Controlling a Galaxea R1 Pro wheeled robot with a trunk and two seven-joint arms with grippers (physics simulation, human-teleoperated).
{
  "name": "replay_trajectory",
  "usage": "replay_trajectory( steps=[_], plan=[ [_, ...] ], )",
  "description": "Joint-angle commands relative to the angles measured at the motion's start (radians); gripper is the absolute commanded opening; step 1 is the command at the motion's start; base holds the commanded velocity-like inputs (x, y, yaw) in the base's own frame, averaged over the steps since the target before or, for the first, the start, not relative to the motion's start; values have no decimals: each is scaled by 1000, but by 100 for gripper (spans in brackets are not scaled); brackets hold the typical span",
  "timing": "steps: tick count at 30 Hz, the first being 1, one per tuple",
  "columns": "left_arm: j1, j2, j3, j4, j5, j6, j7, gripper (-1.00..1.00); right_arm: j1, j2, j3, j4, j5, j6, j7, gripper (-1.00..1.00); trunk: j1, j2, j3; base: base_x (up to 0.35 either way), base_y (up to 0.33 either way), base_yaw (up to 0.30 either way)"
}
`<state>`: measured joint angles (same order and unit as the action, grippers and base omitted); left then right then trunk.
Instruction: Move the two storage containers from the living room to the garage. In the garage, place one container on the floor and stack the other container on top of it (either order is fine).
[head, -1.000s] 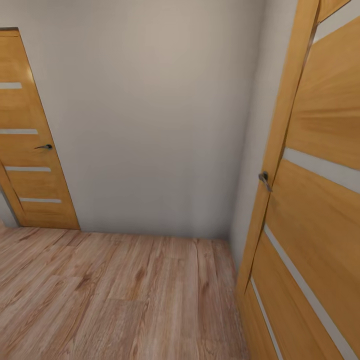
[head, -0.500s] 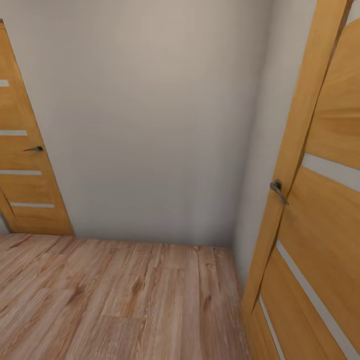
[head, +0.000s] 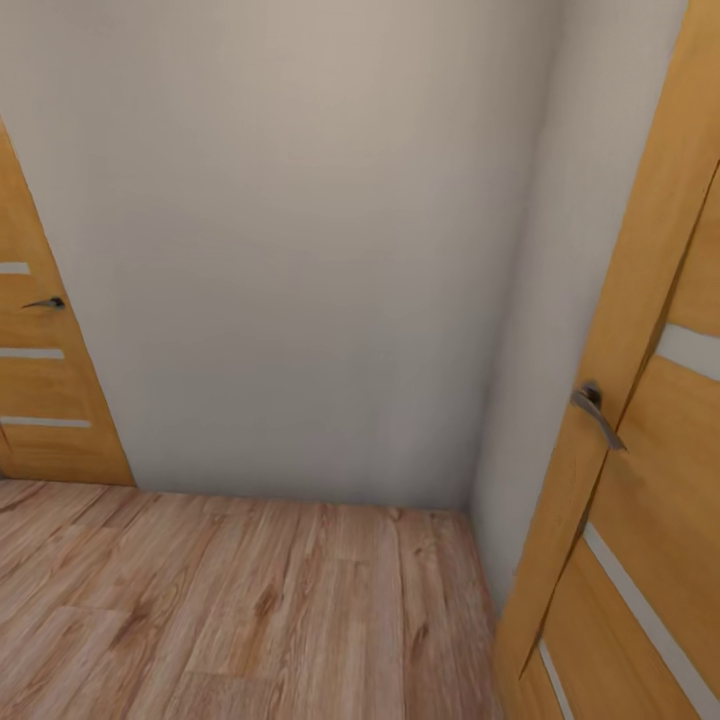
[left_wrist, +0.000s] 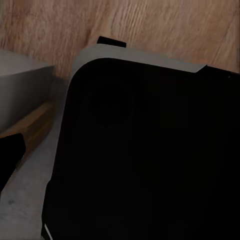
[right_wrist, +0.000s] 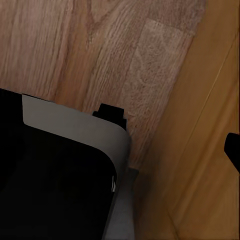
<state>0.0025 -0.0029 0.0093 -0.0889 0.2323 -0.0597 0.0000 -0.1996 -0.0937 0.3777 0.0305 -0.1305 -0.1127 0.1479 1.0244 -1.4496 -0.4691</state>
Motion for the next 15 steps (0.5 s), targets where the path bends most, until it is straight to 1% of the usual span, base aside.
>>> replay_trajectory(
  steps=[1, 15],
  plan=[
    [0, 0, 1, -1, 5, -2, 0, 100, -1, 0, 7, 3, -11, -6, 5, 100, 1, 0, -1, 320, 0, 0],
    [1, 0, 1, 0, 5, -2, 0, 100, -1, 1, 10, 2, -2, -15, 5, 100, 1, 0, -1, 320, 0, 0]
  ],
)
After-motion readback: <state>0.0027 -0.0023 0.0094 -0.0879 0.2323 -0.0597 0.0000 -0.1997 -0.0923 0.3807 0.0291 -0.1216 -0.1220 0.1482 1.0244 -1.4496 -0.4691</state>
